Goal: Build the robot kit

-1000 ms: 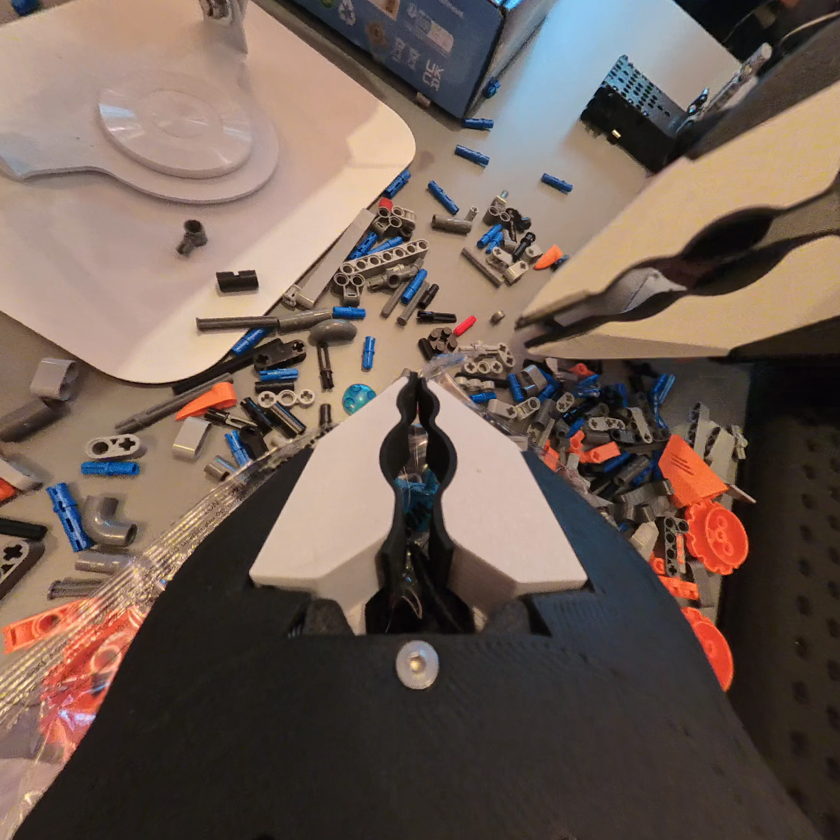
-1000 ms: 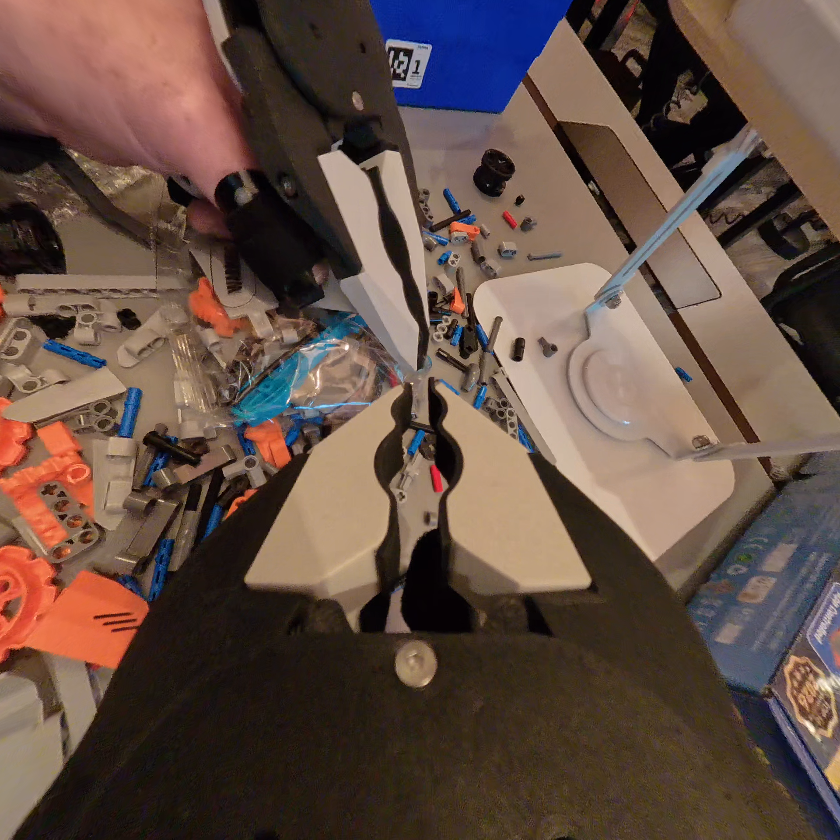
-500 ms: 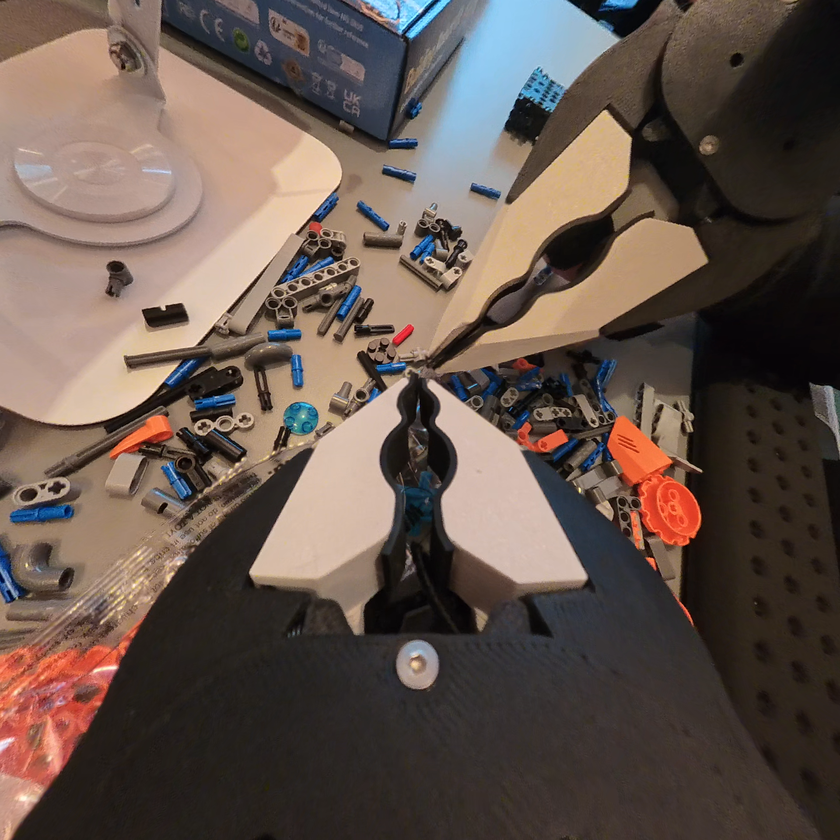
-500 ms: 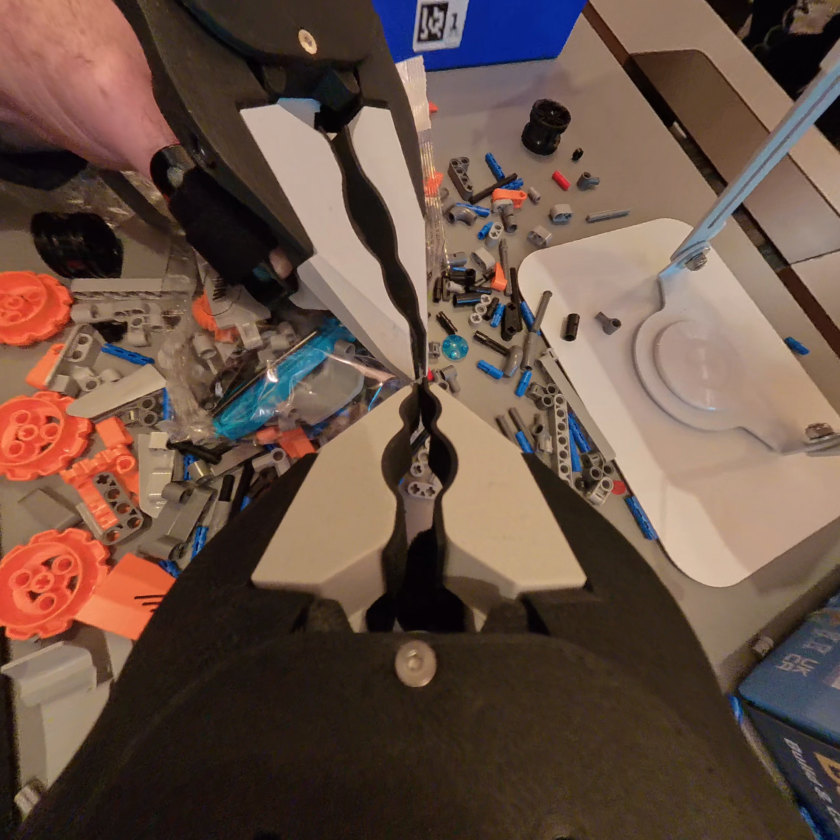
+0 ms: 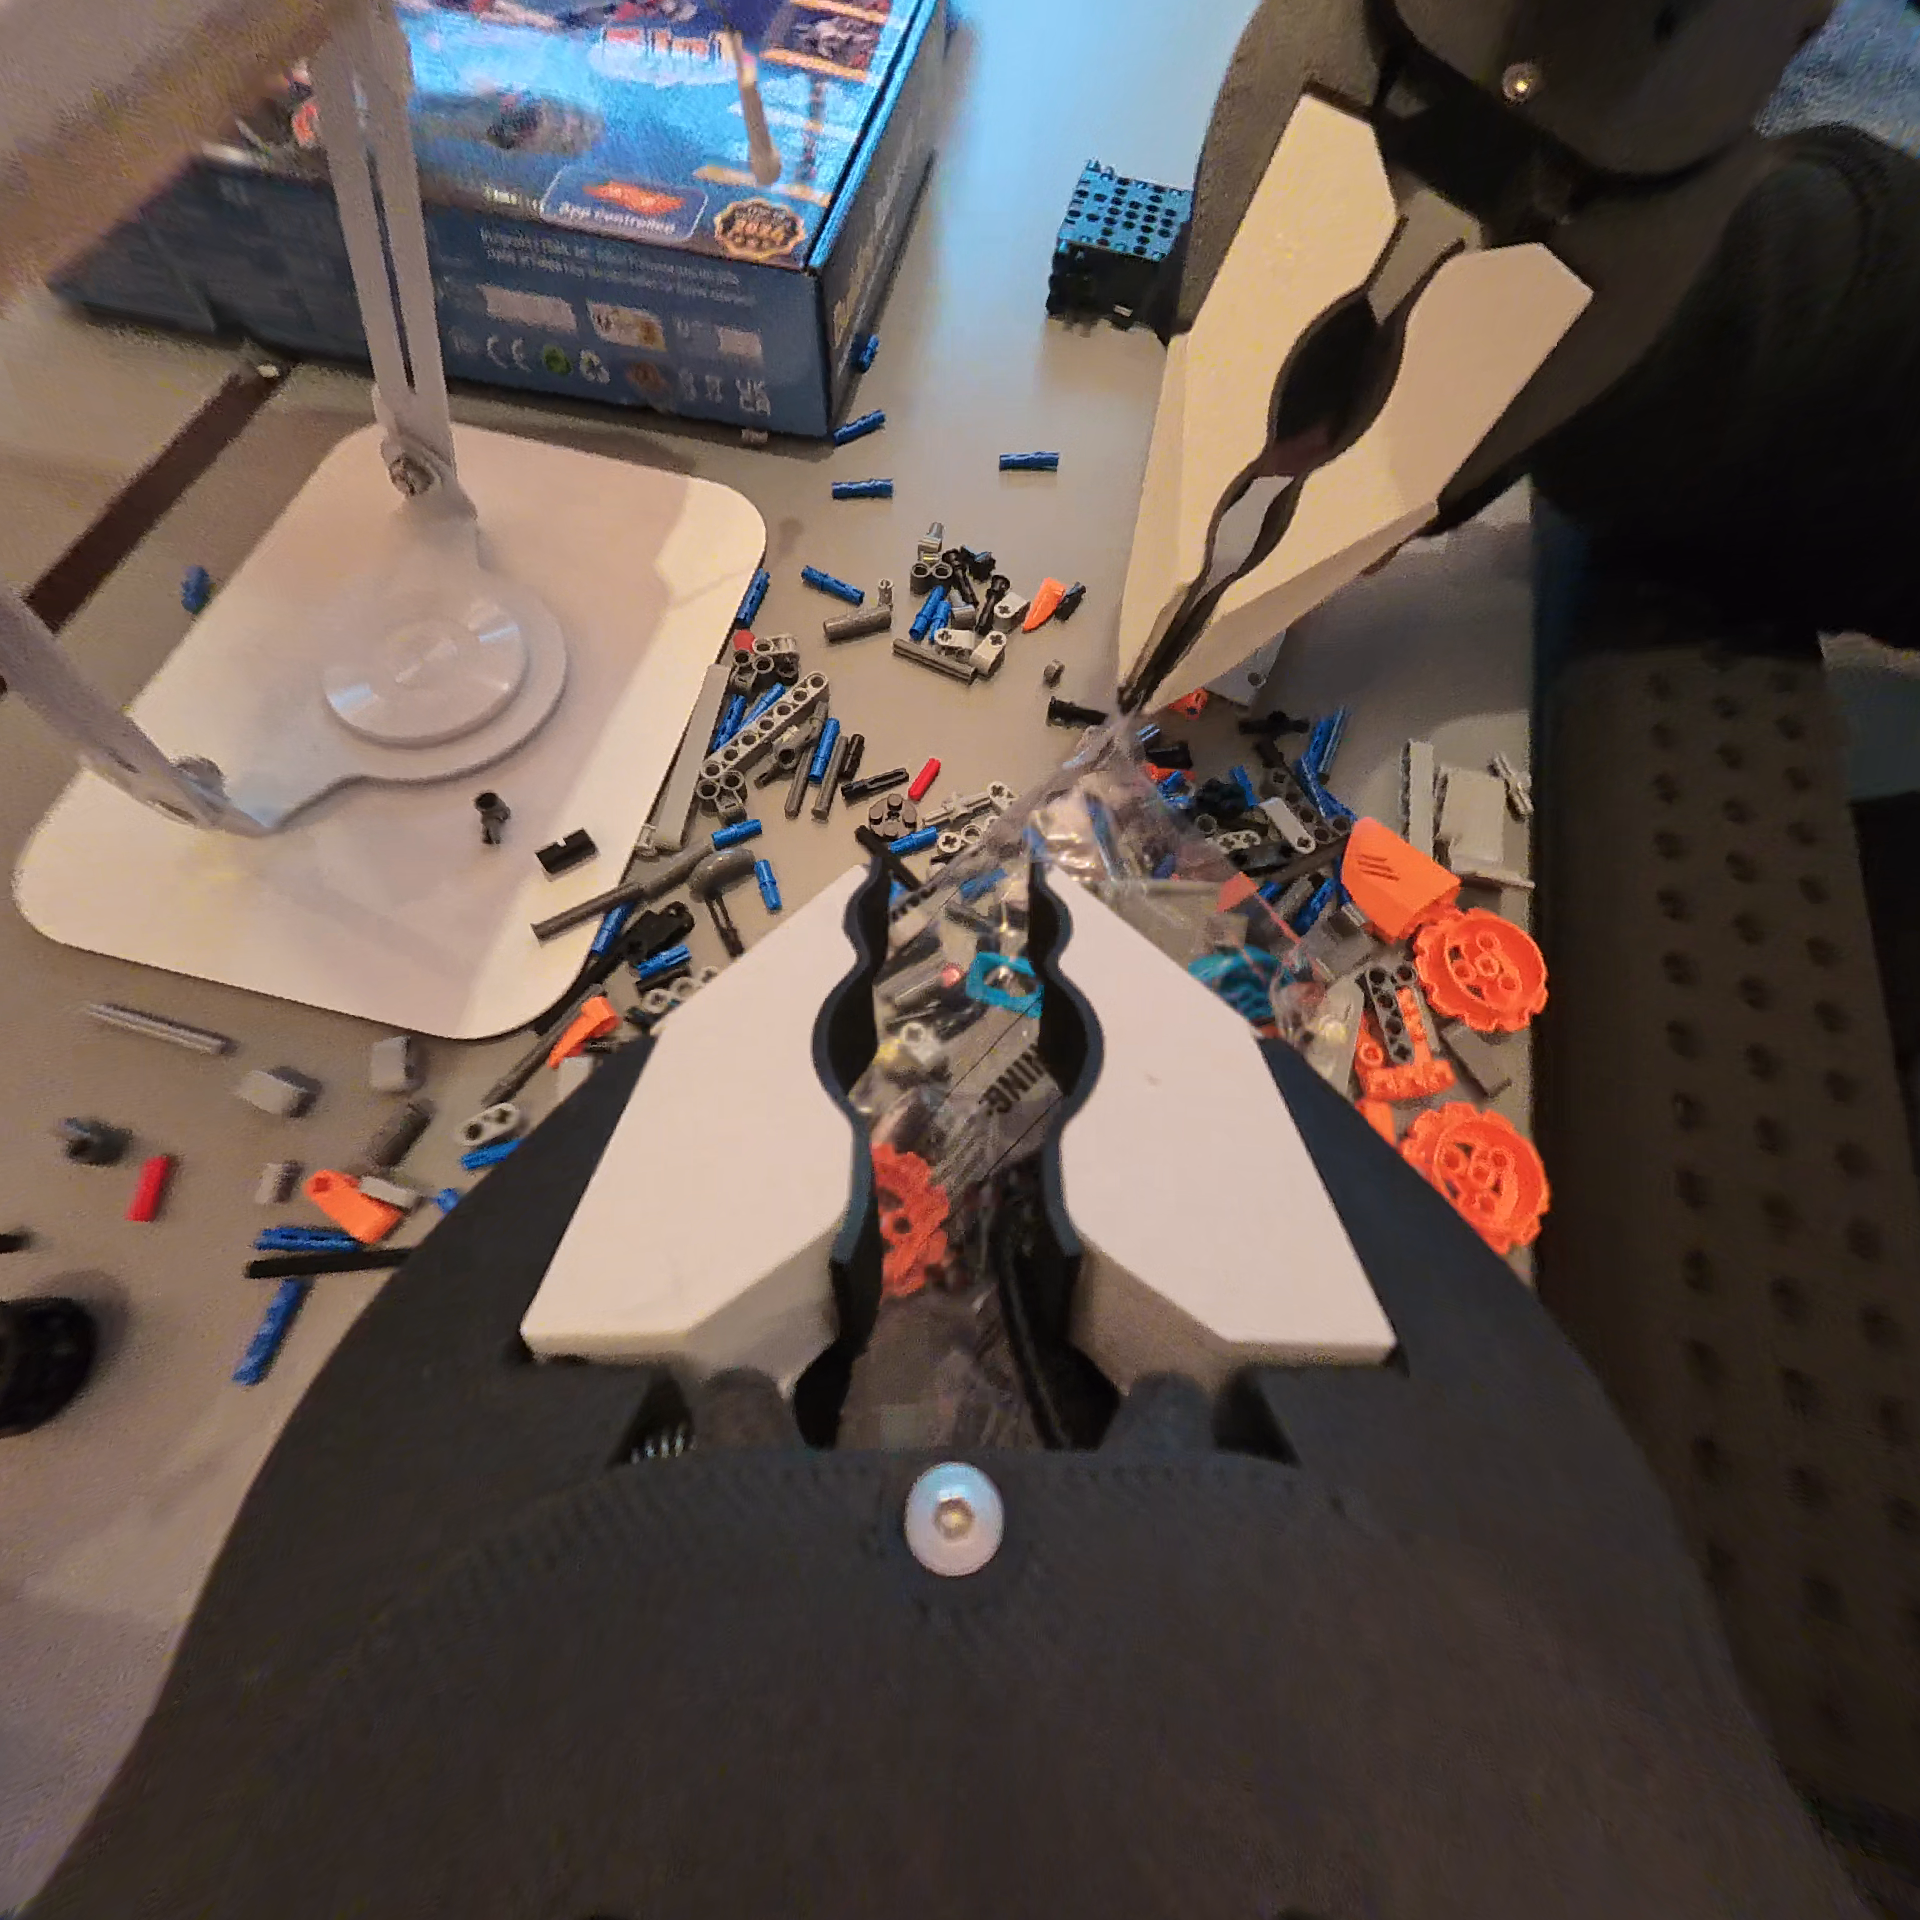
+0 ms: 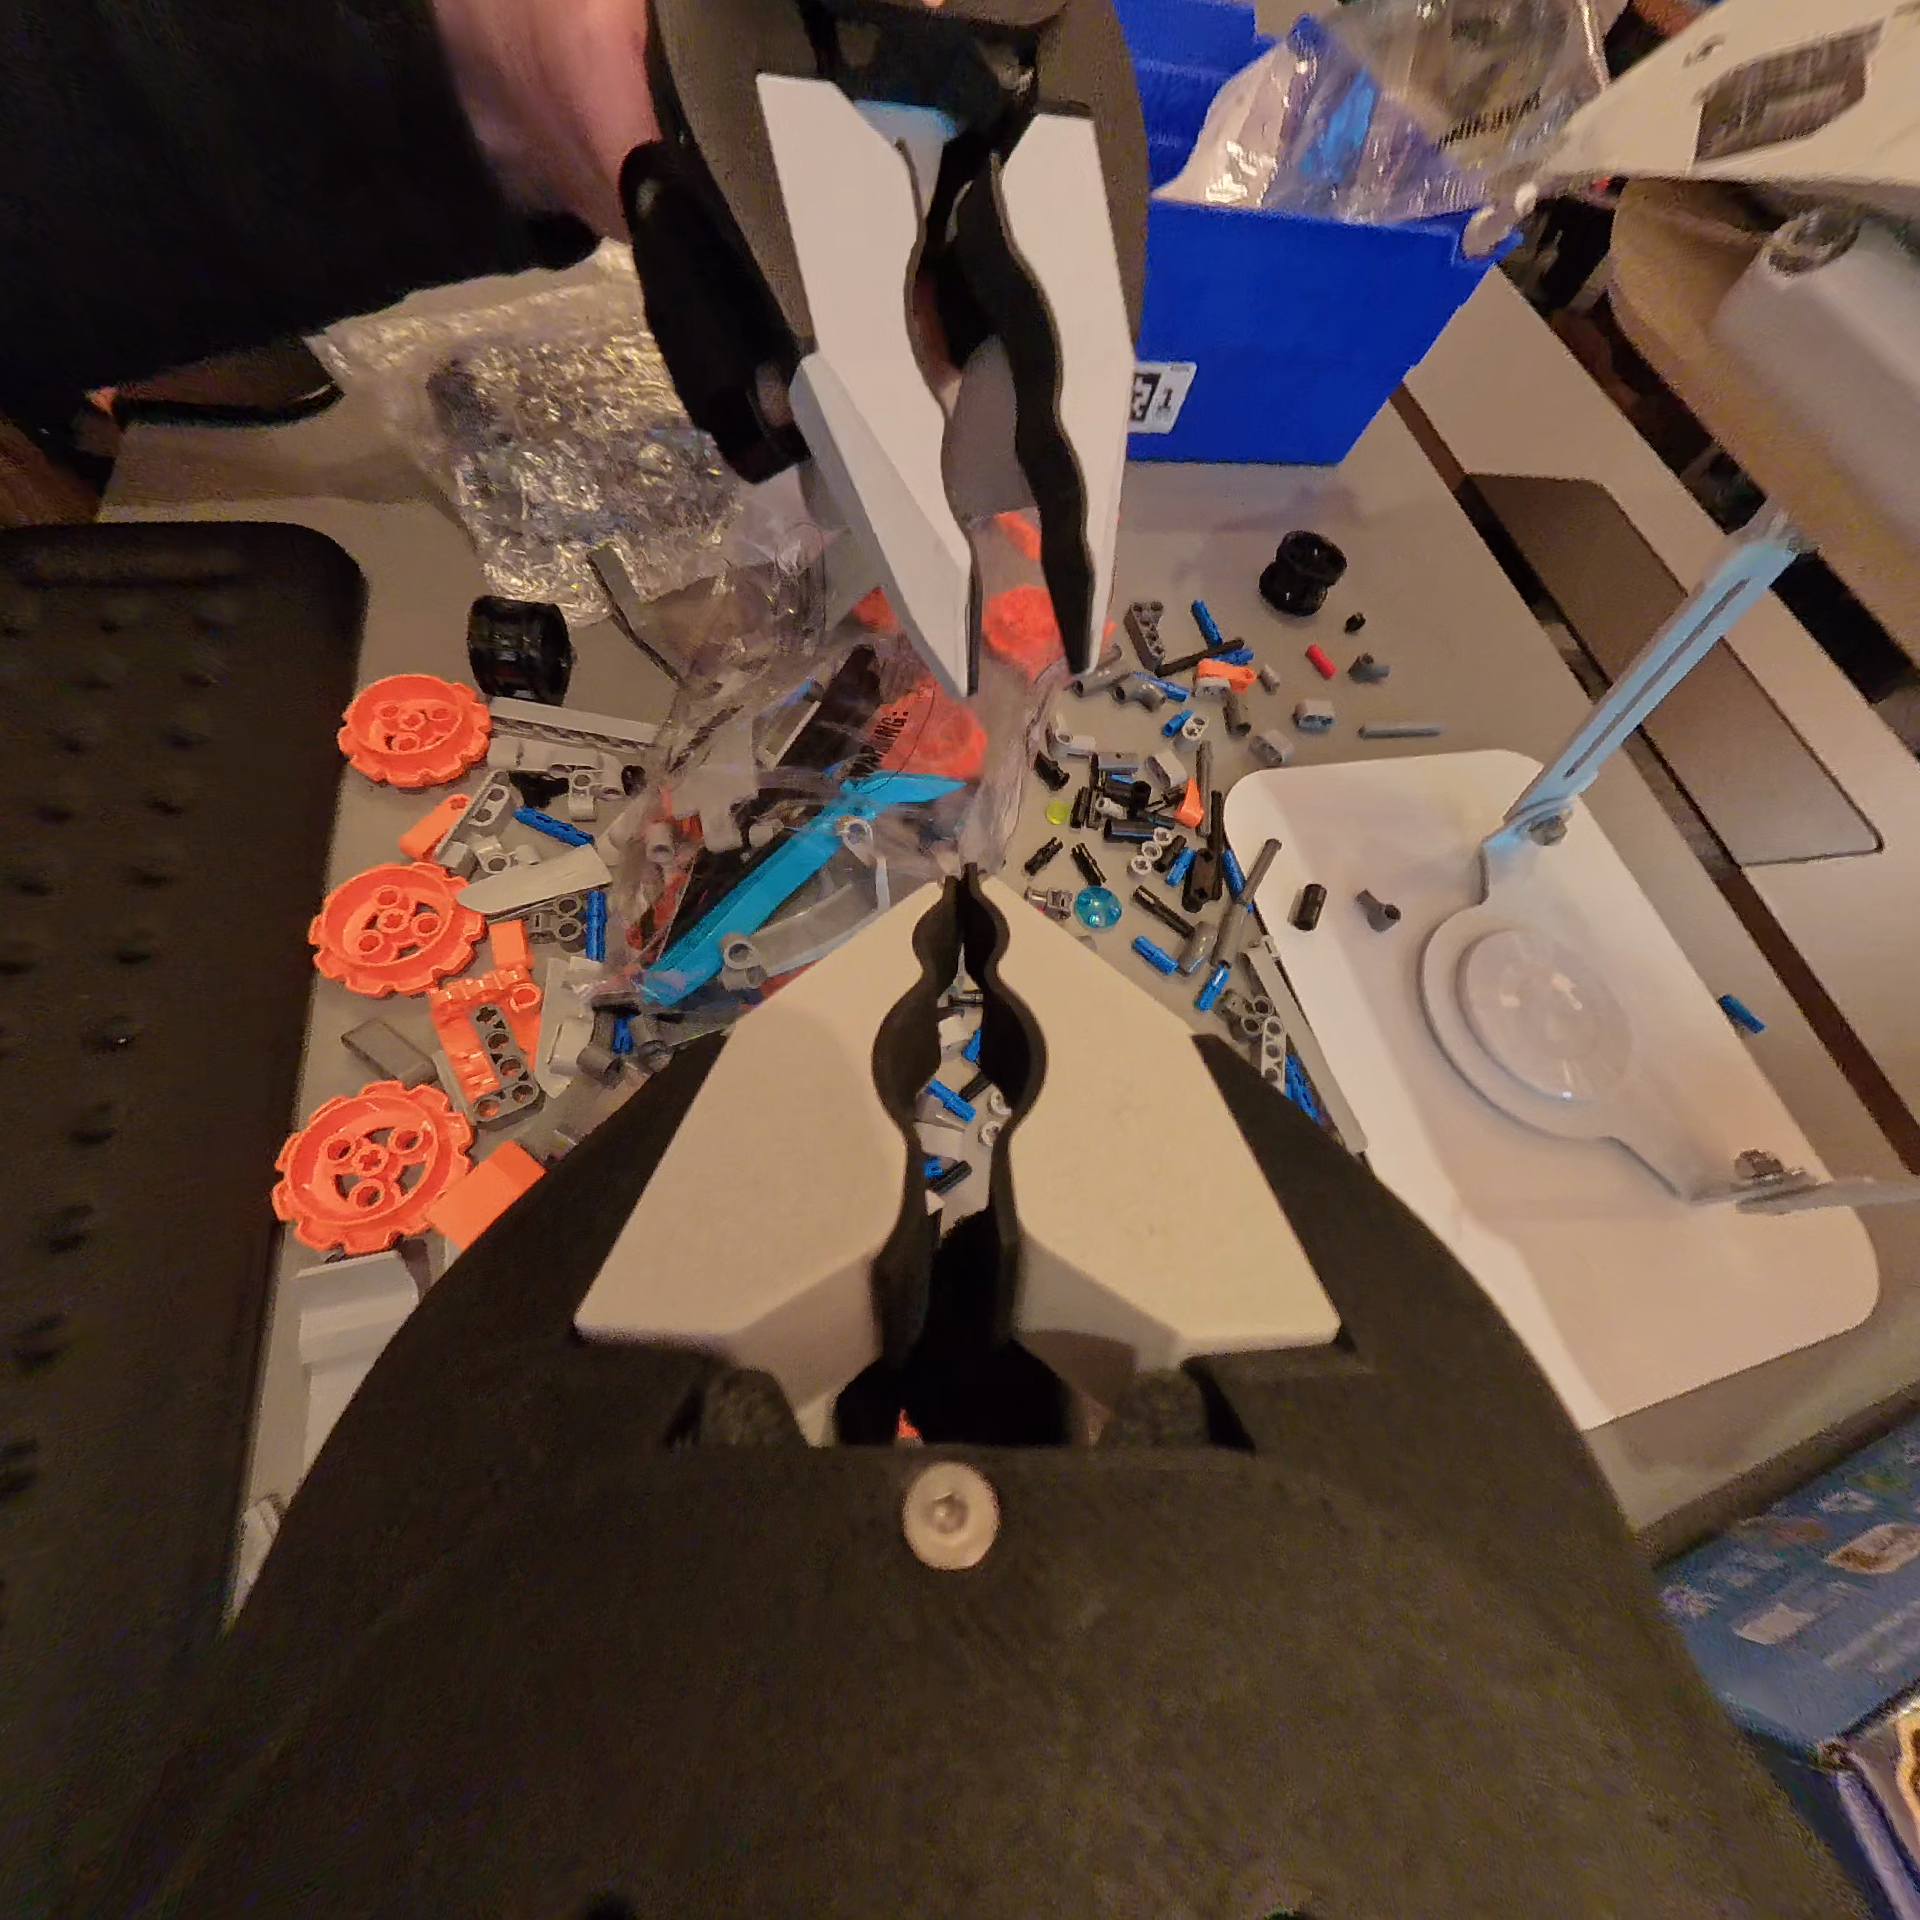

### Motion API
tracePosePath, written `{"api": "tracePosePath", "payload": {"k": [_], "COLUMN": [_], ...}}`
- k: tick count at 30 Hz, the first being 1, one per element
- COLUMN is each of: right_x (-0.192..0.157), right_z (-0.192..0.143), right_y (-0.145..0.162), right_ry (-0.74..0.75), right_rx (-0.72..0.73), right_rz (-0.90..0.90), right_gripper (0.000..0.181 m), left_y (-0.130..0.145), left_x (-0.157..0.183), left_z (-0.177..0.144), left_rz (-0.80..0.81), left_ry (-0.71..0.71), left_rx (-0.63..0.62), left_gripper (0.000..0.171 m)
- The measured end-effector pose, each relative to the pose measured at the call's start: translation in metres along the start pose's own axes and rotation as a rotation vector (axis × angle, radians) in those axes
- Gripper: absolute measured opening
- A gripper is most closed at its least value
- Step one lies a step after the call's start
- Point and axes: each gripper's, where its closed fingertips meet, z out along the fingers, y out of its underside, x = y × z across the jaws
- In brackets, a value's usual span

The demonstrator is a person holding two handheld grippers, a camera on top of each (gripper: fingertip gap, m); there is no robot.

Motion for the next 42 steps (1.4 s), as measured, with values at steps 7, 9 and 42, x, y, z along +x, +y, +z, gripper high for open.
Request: {"api": "tracePosePath", "payload": {"k": [7, 9, 42], "right_x": [-0.011, -0.013, 0.027], "right_z": [-0.009, -0.010, 0.065], "right_y": [-0.010, -0.011, 0.014], "right_ry": [-0.053, -0.071, -0.181], "right_rx": [0.036, 0.044, -0.209], "right_rz": [-0.050, -0.036, 0.256], "right_gripper": [0.000, 0.000, 0.000], "left_y": [-0.001, 0.002, 0.019], "left_x": [-0.005, -0.006, -0.035], "left_z": [-0.015, -0.013, -0.001], "left_rz": [0.168, 0.200, 0.132], "left_ry": [-0.037, -0.036, -0.076], "left_rx": [-0.125, -0.161, -0.240], "left_gripper": [0.020, 0.004, 0.011]}}
